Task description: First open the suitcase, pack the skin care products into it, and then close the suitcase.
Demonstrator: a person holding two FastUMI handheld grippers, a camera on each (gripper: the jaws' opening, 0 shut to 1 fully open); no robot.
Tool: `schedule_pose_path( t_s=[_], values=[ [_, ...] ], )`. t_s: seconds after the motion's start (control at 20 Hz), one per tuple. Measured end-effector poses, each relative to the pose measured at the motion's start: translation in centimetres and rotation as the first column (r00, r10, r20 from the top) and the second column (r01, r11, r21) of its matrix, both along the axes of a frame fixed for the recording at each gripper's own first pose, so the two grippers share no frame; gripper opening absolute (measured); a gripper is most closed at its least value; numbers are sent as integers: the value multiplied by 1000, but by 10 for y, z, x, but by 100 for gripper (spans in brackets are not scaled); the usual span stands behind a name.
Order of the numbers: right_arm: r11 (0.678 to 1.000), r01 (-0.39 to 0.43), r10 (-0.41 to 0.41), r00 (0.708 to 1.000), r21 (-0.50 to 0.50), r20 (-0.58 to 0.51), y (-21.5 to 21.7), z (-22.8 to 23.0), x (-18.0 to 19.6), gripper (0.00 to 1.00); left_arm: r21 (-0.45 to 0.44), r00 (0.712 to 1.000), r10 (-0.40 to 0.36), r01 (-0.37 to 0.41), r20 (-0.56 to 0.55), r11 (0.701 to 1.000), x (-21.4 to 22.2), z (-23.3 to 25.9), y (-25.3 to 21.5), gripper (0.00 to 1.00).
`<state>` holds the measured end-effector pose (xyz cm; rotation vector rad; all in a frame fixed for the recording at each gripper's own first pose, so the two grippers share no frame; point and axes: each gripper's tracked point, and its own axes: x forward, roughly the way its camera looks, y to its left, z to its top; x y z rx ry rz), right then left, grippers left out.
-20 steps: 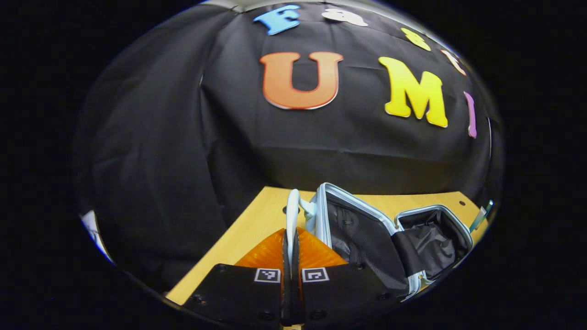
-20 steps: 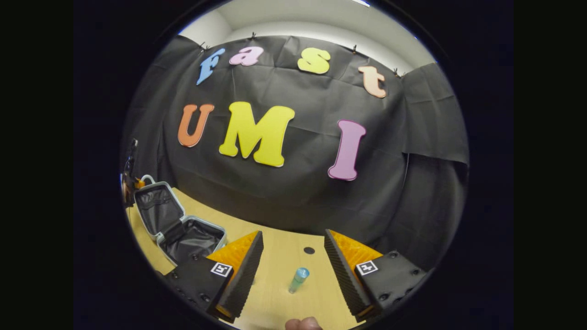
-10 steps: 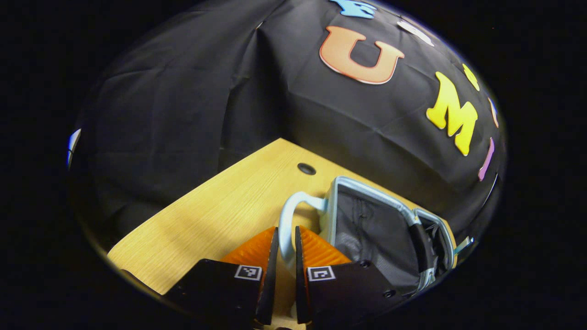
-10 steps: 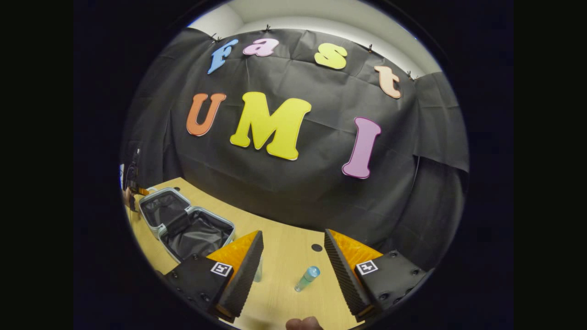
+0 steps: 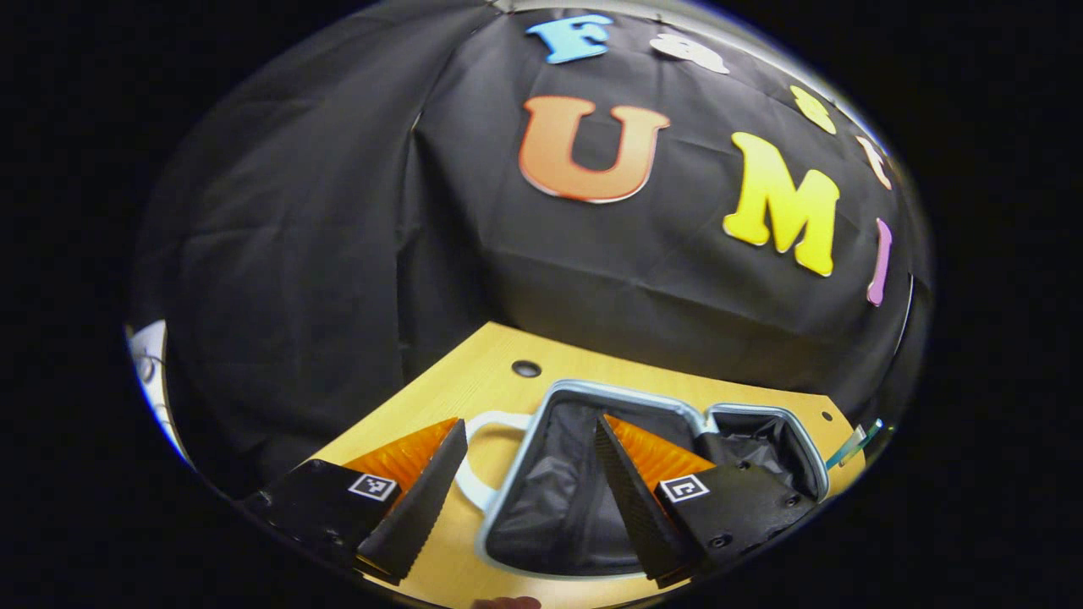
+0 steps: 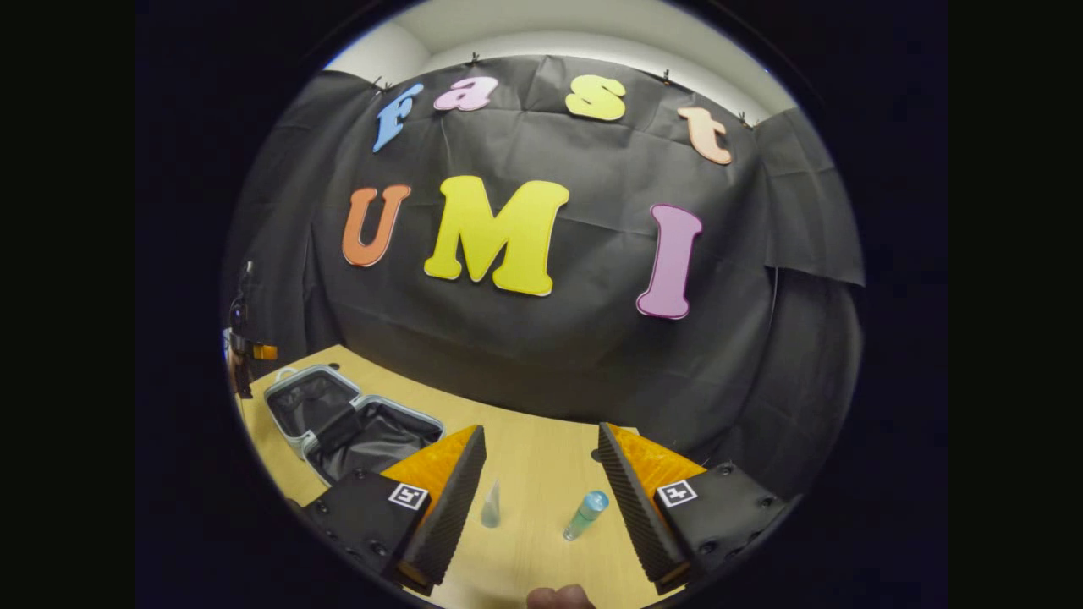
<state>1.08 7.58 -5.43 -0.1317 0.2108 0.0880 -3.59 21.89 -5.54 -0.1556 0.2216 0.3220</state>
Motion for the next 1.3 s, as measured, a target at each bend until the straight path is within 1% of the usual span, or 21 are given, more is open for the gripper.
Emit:
schedule_pose_path(
  t_s=[0.05,0.2,0.3,0.35,0.45,0.55,0.65,0.7,0.75,0.8,0.85,0.95,1.0,1.1,1.15,1.3],
  values=[
    [1000,4,-4,1000,10,3,-6,-1,-1,80,30,1000,22,-23,23,999,-4,18,-15,100],
    [999,27,-27,1000,35,14,-30,-2,-5,80,64,995,24,-30,94,997,-19,62,-78,98],
    [998,43,-44,999,40,21,-49,-4,-8,80,129,994,-17,2,110,992,-21,80,-129,98],
    [998,54,-54,998,46,19,-59,-6,-9,79,159,993,-46,29,105,987,-22,84,-156,98],
    [995,75,-76,997,64,9,-77,-12,-11,78,191,989,-115,96,92,977,-21,85,-213,98],
    [993,95,-95,995,72,1,-93,-19,-12,79,191,980,-185,167,79,967,-18,78,-269,98],
    [992,104,-104,995,69,-6,-106,-24,-15,79,200,981,-184,170,54,965,-20,68,-306,98],
    [992,113,-112,994,63,-12,-114,-28,-17,79,198,977,-201,185,65,963,-18,67,-327,99],
    [991,118,-117,993,63,-19,-121,-32,-19,79,195,973,-218,200,76,960,-17,68,-348,94],
    [991,122,-121,992,61,-28,-127,-36,-20,79,190,966,-246,227,80,955,-14,65,-371,99],
    [990,127,-125,992,56,-34,-135,-39,-23,78,181,960,-272,255,72,950,-12,60,-392,99],
    [989,142,-140,989,49,-41,-150,-42,-25,79,150,945,-322,311,52,938,-6,43,-431,99],
    [987,152,-150,988,44,-44,-159,-44,-27,78,138,937,-346,338,41,931,-3,34,-451,99],
    [986,164,-163,985,28,-57,-173,-49,-31,79,122,922,-388,384,7,915,4,14,-485,99],
    [985,170,-169,984,21,-62,-180,-51,-31,78,115,912,-410,408,-5,906,8,5,-501,99],
    [981,192,-191,979,2,-69,-201,-54,-34,79,92,888,-456,459,-55,884,21,-27,-536,99]
  ],
)
